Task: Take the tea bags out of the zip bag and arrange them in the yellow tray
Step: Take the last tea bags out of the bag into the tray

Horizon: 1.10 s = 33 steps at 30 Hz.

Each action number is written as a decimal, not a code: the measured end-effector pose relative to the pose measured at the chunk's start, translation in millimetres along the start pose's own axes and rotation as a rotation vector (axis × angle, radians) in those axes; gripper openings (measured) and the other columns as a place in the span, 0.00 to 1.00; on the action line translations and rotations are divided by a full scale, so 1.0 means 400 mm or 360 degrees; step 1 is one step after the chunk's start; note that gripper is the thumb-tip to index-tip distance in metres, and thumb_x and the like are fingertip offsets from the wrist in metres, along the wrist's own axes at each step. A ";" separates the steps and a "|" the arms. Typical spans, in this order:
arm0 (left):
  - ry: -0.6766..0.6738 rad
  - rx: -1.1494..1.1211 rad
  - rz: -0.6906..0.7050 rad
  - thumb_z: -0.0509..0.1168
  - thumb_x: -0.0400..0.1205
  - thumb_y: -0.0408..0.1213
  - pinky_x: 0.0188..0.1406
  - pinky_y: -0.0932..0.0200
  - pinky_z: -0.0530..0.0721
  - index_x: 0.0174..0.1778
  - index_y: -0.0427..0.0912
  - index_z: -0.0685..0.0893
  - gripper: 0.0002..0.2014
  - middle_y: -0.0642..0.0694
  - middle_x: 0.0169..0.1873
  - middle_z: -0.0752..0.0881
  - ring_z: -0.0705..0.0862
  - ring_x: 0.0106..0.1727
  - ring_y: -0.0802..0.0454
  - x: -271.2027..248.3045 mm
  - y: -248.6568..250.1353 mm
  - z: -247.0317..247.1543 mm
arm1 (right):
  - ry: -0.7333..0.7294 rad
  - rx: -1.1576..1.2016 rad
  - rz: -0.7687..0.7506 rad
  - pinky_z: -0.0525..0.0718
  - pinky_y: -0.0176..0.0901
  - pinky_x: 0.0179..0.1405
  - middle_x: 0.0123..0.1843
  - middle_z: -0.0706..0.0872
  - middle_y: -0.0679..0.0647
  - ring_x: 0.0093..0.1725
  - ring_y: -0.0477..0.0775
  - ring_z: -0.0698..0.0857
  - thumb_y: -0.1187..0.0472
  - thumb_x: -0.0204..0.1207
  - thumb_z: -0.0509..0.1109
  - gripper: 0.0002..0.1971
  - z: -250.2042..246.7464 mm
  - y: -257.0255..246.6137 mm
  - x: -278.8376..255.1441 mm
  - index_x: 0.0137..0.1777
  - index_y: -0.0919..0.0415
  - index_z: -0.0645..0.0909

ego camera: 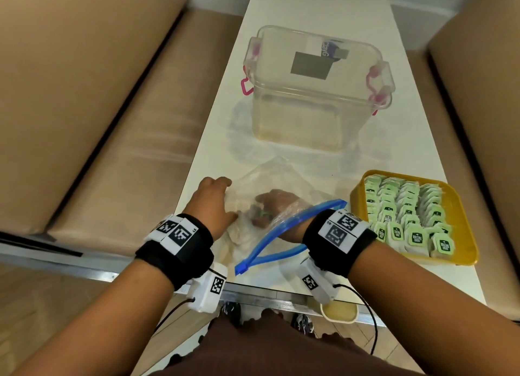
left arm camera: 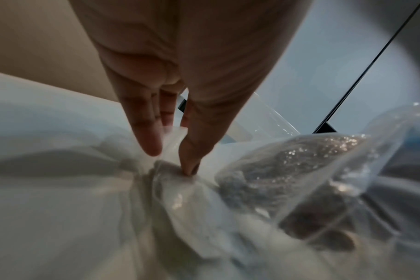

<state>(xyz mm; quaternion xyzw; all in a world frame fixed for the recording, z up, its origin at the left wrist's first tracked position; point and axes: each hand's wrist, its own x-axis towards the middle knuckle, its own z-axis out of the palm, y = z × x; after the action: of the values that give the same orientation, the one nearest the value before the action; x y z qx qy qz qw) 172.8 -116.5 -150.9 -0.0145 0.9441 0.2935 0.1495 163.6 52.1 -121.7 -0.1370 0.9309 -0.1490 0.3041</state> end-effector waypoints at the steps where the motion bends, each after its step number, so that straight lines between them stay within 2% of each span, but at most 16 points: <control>1: 0.0008 -0.0017 -0.0023 0.76 0.72 0.38 0.62 0.51 0.78 0.73 0.44 0.71 0.34 0.41 0.64 0.73 0.81 0.60 0.42 0.002 -0.002 0.002 | -0.0016 -0.0072 -0.0013 0.81 0.53 0.63 0.61 0.83 0.56 0.61 0.60 0.83 0.51 0.79 0.68 0.18 0.002 -0.005 0.003 0.65 0.60 0.79; 3: 0.0019 -0.0011 -0.0067 0.77 0.71 0.41 0.60 0.52 0.78 0.70 0.44 0.73 0.32 0.41 0.62 0.74 0.80 0.60 0.42 0.005 -0.009 0.004 | -0.0018 -0.0205 -0.0046 0.82 0.53 0.61 0.58 0.83 0.55 0.58 0.60 0.84 0.52 0.79 0.66 0.15 0.004 -0.017 0.001 0.61 0.57 0.80; 6: 0.0027 0.0160 -0.0081 0.77 0.71 0.49 0.56 0.51 0.78 0.59 0.44 0.77 0.25 0.44 0.57 0.78 0.80 0.58 0.42 0.005 -0.016 0.001 | 0.0117 -0.0285 -0.0084 0.80 0.51 0.62 0.61 0.77 0.55 0.58 0.59 0.81 0.53 0.78 0.65 0.15 0.012 -0.023 -0.003 0.62 0.57 0.79; 8: 0.0026 0.0228 -0.0083 0.75 0.71 0.53 0.49 0.53 0.78 0.51 0.46 0.76 0.21 0.46 0.51 0.80 0.80 0.53 0.43 0.004 -0.021 -0.005 | 0.0191 -0.0259 -0.0116 0.79 0.46 0.59 0.60 0.77 0.55 0.58 0.58 0.80 0.54 0.78 0.66 0.14 0.020 -0.023 0.001 0.61 0.58 0.79; 11: 0.0026 0.0092 -0.0117 0.75 0.72 0.51 0.37 0.55 0.74 0.44 0.45 0.73 0.19 0.48 0.41 0.80 0.80 0.42 0.45 0.003 -0.028 -0.011 | 0.0141 -0.0067 -0.0088 0.82 0.47 0.50 0.53 0.83 0.56 0.48 0.55 0.81 0.58 0.76 0.70 0.08 0.015 -0.010 0.015 0.53 0.57 0.78; 13: 0.0041 -0.0051 -0.0127 0.75 0.73 0.46 0.36 0.54 0.76 0.42 0.44 0.73 0.17 0.48 0.36 0.79 0.79 0.39 0.44 0.004 -0.032 -0.013 | 0.0120 0.0185 -0.0079 0.86 0.51 0.50 0.44 0.83 0.53 0.44 0.58 0.83 0.62 0.73 0.72 0.06 0.008 -0.001 0.013 0.46 0.55 0.77; 14: 0.0055 -0.0137 -0.0126 0.75 0.73 0.43 0.37 0.52 0.80 0.41 0.44 0.73 0.15 0.48 0.35 0.80 0.80 0.38 0.43 0.004 -0.032 -0.013 | 0.0110 0.0329 -0.0073 0.88 0.51 0.49 0.41 0.81 0.51 0.43 0.59 0.83 0.63 0.72 0.73 0.07 0.007 0.001 0.011 0.46 0.55 0.78; 17: 0.0112 -0.0361 -0.0080 0.75 0.73 0.35 0.41 0.44 0.86 0.37 0.44 0.75 0.12 0.45 0.35 0.82 0.85 0.38 0.40 0.002 -0.029 -0.013 | 0.0028 0.0600 -0.0004 0.87 0.50 0.50 0.39 0.79 0.50 0.41 0.57 0.82 0.66 0.74 0.72 0.15 0.014 -0.009 0.019 0.60 0.59 0.80; 18: 0.0127 -0.0400 -0.0063 0.75 0.73 0.34 0.41 0.43 0.87 0.36 0.44 0.75 0.12 0.43 0.36 0.83 0.86 0.38 0.39 0.001 -0.026 -0.012 | 0.0016 0.0544 -0.0040 0.86 0.49 0.53 0.42 0.80 0.50 0.44 0.57 0.83 0.64 0.75 0.72 0.19 0.018 -0.010 0.027 0.65 0.59 0.78; 20: 0.0154 -0.0449 -0.0042 0.74 0.73 0.32 0.39 0.46 0.87 0.36 0.43 0.76 0.11 0.42 0.37 0.85 0.87 0.36 0.41 0.001 -0.023 -0.010 | 0.0000 0.0269 -0.0102 0.81 0.40 0.54 0.48 0.78 0.45 0.47 0.51 0.81 0.60 0.75 0.73 0.23 0.021 -0.013 0.040 0.70 0.54 0.75; 22: 0.0172 -0.0470 -0.0026 0.74 0.74 0.32 0.38 0.48 0.87 0.35 0.44 0.76 0.12 0.44 0.37 0.84 0.87 0.35 0.41 0.003 -0.021 -0.008 | 0.0059 0.0123 -0.0130 0.77 0.36 0.50 0.45 0.78 0.42 0.47 0.49 0.79 0.58 0.76 0.71 0.18 0.017 -0.022 0.039 0.66 0.54 0.78; 24: 0.0180 -0.0480 -0.0007 0.74 0.73 0.31 0.38 0.49 0.87 0.34 0.46 0.75 0.13 0.46 0.36 0.83 0.87 0.36 0.40 0.004 -0.021 -0.005 | 0.0124 0.0055 -0.0151 0.79 0.39 0.49 0.45 0.81 0.46 0.48 0.51 0.82 0.57 0.77 0.70 0.12 0.016 -0.031 0.033 0.60 0.55 0.81; 27: 0.0202 -0.0468 -0.0004 0.74 0.73 0.32 0.34 0.57 0.81 0.34 0.45 0.75 0.13 0.49 0.34 0.82 0.86 0.36 0.42 0.002 -0.020 -0.003 | 0.0126 0.0000 -0.0165 0.78 0.39 0.45 0.43 0.80 0.45 0.48 0.52 0.83 0.55 0.77 0.70 0.07 0.020 -0.036 0.032 0.52 0.54 0.80; 29: 0.0229 -0.0502 -0.0003 0.74 0.73 0.32 0.35 0.56 0.81 0.34 0.45 0.75 0.13 0.51 0.33 0.80 0.87 0.36 0.43 0.001 -0.018 -0.004 | 0.0134 0.0068 -0.0136 0.78 0.36 0.40 0.40 0.79 0.44 0.46 0.52 0.82 0.54 0.76 0.71 0.06 0.016 -0.033 0.026 0.49 0.54 0.79; 31: 0.0249 -0.0555 -0.0013 0.74 0.74 0.31 0.35 0.54 0.82 0.34 0.45 0.74 0.13 0.51 0.32 0.80 0.87 0.35 0.41 0.003 -0.019 -0.006 | 0.0170 0.0200 -0.0114 0.81 0.36 0.41 0.41 0.80 0.46 0.44 0.53 0.82 0.58 0.74 0.72 0.06 0.010 -0.023 0.023 0.49 0.56 0.81; 33: 0.0274 -0.0628 -0.0056 0.73 0.75 0.30 0.35 0.51 0.85 0.35 0.45 0.73 0.13 0.49 0.32 0.81 0.88 0.33 0.39 0.008 -0.022 -0.012 | 0.0235 0.0269 -0.0085 0.78 0.26 0.30 0.39 0.79 0.48 0.39 0.52 0.81 0.65 0.74 0.71 0.04 -0.004 -0.011 0.010 0.45 0.57 0.80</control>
<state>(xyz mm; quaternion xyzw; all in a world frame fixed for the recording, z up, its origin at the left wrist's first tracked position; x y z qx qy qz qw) 169.4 -126.4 -152.9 -0.0852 0.8771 0.4678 0.0677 160.3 46.9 -121.1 -0.1242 0.9309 -0.2448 0.2410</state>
